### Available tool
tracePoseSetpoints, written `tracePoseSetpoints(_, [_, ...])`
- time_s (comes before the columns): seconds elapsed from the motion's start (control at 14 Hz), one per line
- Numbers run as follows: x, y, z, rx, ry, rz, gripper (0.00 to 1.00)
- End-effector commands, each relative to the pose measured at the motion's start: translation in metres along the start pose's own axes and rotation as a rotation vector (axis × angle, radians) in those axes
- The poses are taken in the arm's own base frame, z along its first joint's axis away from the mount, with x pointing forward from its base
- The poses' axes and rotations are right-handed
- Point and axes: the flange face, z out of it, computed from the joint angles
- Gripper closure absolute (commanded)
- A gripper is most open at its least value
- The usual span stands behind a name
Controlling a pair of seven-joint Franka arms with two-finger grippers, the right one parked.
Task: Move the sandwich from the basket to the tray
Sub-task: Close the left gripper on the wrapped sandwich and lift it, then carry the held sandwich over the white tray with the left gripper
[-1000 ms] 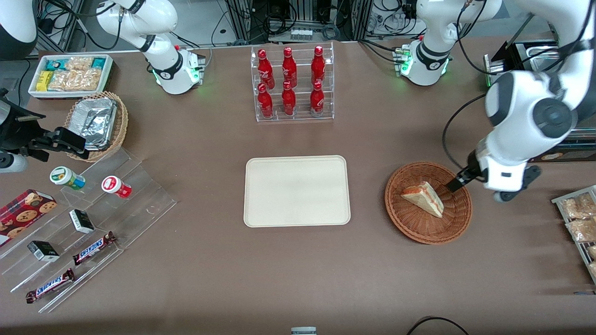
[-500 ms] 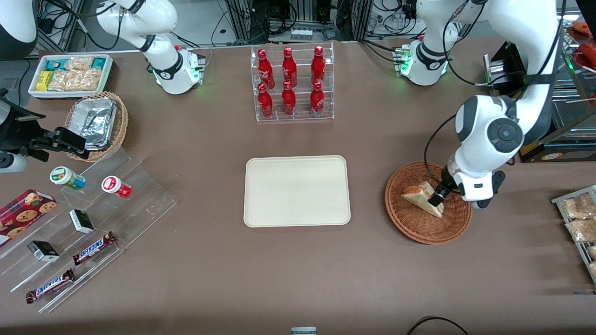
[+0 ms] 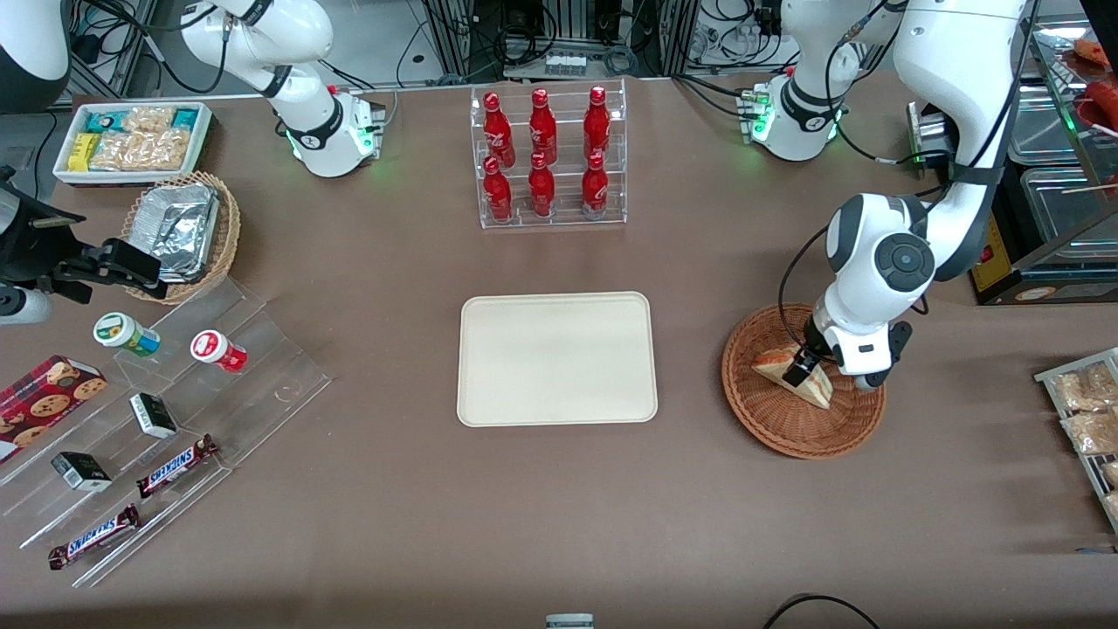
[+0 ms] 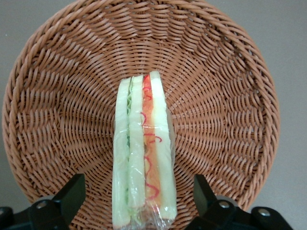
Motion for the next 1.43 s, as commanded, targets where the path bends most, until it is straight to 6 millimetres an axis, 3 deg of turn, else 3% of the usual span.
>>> tracePoseSetpoints(0.0, [-0.001, 0.002, 0.01, -0.007, 0.016, -0.01, 0.7])
tracePoseSetpoints(0.07, [-0.001, 0.003, 0.009, -0.01, 0.017, -0.009, 1.0])
tracePoseSetpoints(0.36, [-0.001, 0.005, 0.003, -0.013, 0.02, 0.001, 1.0])
tracePoseSetpoints(0.43, [0.001, 0.005, -0.011, -0.02, 0.026, 0.004, 1.0])
tracePoseSetpoints(0.57, [-0.003, 0.01, -0.06, 0.063, 0.037, 0.083, 1.0])
tracePoseSetpoints(0.71, [-0.027, 0.028, -0.112, 0.18, 0.019, 0.191, 1.0])
tracePoseSetpoints(0.86, [-0.073, 0.064, -0.161, 0.182, 0.017, 0.291, 1.0])
tracePoseSetpoints(1.0, [-0.132, 0.094, -0.176, 0.172, 0.015, 0.4, 1.0])
tracePoseSetpoints(1.29, [-0.26, 0.155, -0.141, 0.147, 0.009, 0.622, 1.0])
tracePoseSetpoints(1.36, [-0.279, 0.171, -0.13, 0.141, 0.002, 0.649, 1.0])
